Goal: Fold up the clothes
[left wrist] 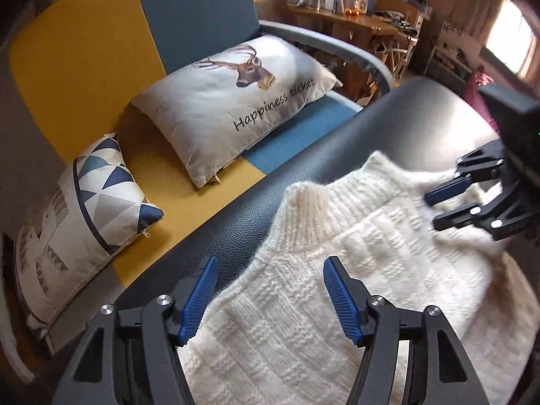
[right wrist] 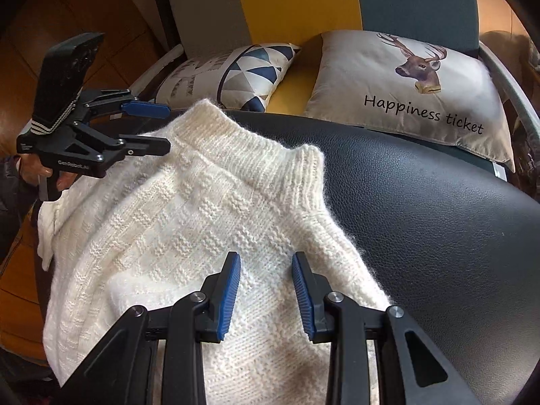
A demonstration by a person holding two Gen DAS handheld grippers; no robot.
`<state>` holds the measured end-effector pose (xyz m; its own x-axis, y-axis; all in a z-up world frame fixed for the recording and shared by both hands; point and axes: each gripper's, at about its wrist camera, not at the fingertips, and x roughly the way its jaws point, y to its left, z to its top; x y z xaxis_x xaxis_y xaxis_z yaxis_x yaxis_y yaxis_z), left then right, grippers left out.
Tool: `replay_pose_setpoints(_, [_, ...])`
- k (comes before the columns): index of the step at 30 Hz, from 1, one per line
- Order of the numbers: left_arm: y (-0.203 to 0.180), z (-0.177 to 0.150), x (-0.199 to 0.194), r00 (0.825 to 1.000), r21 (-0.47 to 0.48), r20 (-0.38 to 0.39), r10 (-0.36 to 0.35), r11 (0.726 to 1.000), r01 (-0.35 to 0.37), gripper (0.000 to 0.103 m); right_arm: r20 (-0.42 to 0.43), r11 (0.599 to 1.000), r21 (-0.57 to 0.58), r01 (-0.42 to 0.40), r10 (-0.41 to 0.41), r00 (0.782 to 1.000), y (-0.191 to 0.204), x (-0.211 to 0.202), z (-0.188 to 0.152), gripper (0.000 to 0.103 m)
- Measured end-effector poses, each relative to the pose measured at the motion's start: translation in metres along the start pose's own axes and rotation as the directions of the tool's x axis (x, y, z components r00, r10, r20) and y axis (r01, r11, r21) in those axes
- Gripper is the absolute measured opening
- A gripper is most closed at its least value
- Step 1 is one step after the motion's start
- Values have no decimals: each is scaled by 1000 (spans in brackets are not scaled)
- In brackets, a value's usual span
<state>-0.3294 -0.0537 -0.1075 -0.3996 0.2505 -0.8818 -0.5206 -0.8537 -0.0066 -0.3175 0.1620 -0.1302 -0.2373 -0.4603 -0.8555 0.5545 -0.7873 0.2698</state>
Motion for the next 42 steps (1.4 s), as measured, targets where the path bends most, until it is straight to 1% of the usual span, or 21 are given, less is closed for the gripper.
replay_pose_setpoints(1, [0, -5, 3, 1000, -27, -1, -6, 1000, 6, 47, -5, 1000, -14, 19, -19, 1000, 2, 1, 0, 32])
replay_pose_setpoints(2, [1, -10, 5, 1000, -54, -1, -12, 998, 12, 36, -12, 999, -30, 39, -40, 999, 3, 2, 1, 32])
replay_pose_setpoints(4, [1, -20, 6, 1000, -107, 8, -13, 994, 14, 24, -18, 994, -67, 81, -82, 996, 9, 5, 5, 32])
replay_pose_setpoints(5, [1, -26, 2, 1000, -132, 23, -2, 991, 5, 21, -18, 990, -89, 109, -111, 994, 12, 8, 8, 32])
replay_pose_setpoints(8, [3, -45, -10, 998, -217, 56, 40, 976, -27, 21, -15, 969, -156, 193, -197, 980, 23, 16, 17, 32])
replay_pose_setpoints(11, [6, -62, -18, 994, -287, 73, 80, 956, -56, 23, 10, 936, -208, 283, -287, 958, 35, 27, 32, 32])
replay_pose_setpoints(15, [6, -79, -23, 986, -318, 90, 144, 942, -109, 24, 71, 907, -236, 348, -341, 937, 49, 39, 41, 32])
replay_pose_setpoints(18, [14, -83, -26, 988, -371, 98, 123, 925, -78, 25, 94, 903, -223, 369, -357, 930, 52, 42, 41, 32])
replay_pose_setpoints(20, [19, -83, -31, 989, -409, 99, 109, 911, -59, 28, 89, 909, -207, 363, -352, 932, 51, 40, 43, 32])
replay_pose_setpoints(23, [21, -88, -54, 984, -480, 136, 118, 876, -39, 42, 89, 912, -161, 376, -366, 926, 57, 23, 40, 32])
replay_pose_setpoints(24, [22, -95, -66, 980, -511, 155, 126, 859, -30, 56, 118, 921, -146, 362, -347, 931, 64, 12, 35, 32])
replay_pose_setpoints(25, [23, -104, -78, 975, -544, 171, 139, 839, -25, 66, 137, 940, -129, 316, -299, 944, 73, 1, 27, 33])
replay_pose_setpoints(26, [25, -114, -90, 972, -578, 174, 159, 816, -30, 69, 155, 958, -111, 265, -246, 957, 81, -10, 18, 34])
replay_pose_setpoints(28, [33, -147, -115, 971, -660, 135, 196, 749, -59, 80, 193, 984, -80, 158, -140, 971, 98, -31, 1, 38])
replay_pose_setpoints(30, [44, -188, -139, 967, -742, 80, 240, 662, -103, 81, 189, 996, -60, 59, -47, 981, 117, -41, -23, 42])
replay_pose_setpoints(32, [57, -237, -169, 951, -811, 14, 310, 559, -170, 81, 181, 999, -54, -1, 11, 983, 138, -45, -47, 45])
replay_pose_setpoints(35, [66, -312, -218, 915, -871, -46, 402, 433, -234, 81, 152, 999, -42, -25, 31, 988, 165, -39, -81, 46])
replay_pose_setpoints(36, [68, -333, -229, 911, -888, -48, 409, 401, -226, 81, 143, 999, -36, -23, 28, 989, 172, -33, -94, 46])
replay_pose_setpoints(38, [74, -371, -245, 918, -917, -40, 394, 350, -190, 78, 134, 1000, -20, -6, 9, 991, 181, -23, -114, 46])
replay_pose_setpoints(40, [81, -408, -261, 924, -942, -30, 380, 298, -153, 64, 107, 1000, 26, 3, -6, 994, 183, -13, -127, 46])
replay_pose_setpoints(42, [87, -446, -277, 930, -963, -20, 367, 244, -117, 62, 108, 998, 57, 13, -19, 994, 182, -5, -136, 47])
